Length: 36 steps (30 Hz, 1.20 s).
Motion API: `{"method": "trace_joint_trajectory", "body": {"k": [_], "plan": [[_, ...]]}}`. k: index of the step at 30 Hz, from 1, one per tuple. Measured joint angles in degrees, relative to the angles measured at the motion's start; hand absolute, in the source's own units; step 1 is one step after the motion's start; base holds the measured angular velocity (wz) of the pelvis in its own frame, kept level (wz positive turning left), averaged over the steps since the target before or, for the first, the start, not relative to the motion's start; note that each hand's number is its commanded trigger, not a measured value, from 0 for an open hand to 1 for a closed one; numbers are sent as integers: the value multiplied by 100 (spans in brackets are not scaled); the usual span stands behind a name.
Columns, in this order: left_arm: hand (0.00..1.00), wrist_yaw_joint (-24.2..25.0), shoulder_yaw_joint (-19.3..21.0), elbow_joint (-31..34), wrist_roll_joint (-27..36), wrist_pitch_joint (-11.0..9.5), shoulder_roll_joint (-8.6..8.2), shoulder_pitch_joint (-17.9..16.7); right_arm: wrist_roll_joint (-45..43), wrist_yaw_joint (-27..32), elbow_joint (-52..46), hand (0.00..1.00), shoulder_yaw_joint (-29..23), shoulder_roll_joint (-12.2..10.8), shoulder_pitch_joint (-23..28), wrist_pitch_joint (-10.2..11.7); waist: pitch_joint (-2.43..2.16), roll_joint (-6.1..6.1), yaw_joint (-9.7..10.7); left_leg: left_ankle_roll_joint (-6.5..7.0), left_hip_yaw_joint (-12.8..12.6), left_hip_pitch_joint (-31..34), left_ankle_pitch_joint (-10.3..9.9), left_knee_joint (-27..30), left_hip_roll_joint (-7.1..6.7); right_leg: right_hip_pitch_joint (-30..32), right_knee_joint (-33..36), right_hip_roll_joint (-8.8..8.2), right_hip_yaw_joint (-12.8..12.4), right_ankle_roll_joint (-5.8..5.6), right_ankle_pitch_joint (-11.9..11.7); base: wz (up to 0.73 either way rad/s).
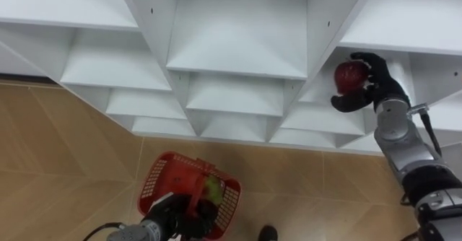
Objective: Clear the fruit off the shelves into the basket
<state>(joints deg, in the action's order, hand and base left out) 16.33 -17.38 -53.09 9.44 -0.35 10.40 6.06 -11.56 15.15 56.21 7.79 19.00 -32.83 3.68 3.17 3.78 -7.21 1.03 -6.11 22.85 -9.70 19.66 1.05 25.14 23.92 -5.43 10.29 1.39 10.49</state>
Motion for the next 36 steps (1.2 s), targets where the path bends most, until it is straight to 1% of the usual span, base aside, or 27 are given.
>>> {"method": "trace_joint_trajectory", "body": {"k": [3, 8, 29, 32, 36], "plan": [[100, -3, -129, 0, 0, 0, 17, 32, 0, -21, 17, 100, 4, -2, 3, -3, 0, 0, -1, 0, 0, -1, 0, 0, 0, 0, 3, 0, -1, 1, -1, 0], [100, -3, -193, 0, 0, 0, 32, 45, 0, -32, 21, 100, 4, -2, 3, -3, 0, 0, -1, 0, 1, -3, 0, 0, 0, 0, 10, -1, 0, 2, -3, 0], [100, -68, -202, -2, -6, -1, 28, 44, -2, -38, 21, 100, 54, -14, 2, -3, 2, 3, 10, -1, -22, -12, 1, -14, -1, -6, -13, -4, -6, 2, -4, 0], [100, -67, -204, -2, -5, 0, 35, 46, -42, -38, -29, 100, 55, -48, 4, -3, 1, 2, 57, -1, -23, -13, 1, -29, 1, -2, -23, 1, -5, 1, -4, 0], [100, -60, -203, -3, -9, 0, 33, 46, -249, -48, -135, 100, 59, -89, 37, -6, -8, -14, 65, -1, -33, -15, 1, -28, 8, -3, -25, 12, -15, 2, -4, 0]]}}
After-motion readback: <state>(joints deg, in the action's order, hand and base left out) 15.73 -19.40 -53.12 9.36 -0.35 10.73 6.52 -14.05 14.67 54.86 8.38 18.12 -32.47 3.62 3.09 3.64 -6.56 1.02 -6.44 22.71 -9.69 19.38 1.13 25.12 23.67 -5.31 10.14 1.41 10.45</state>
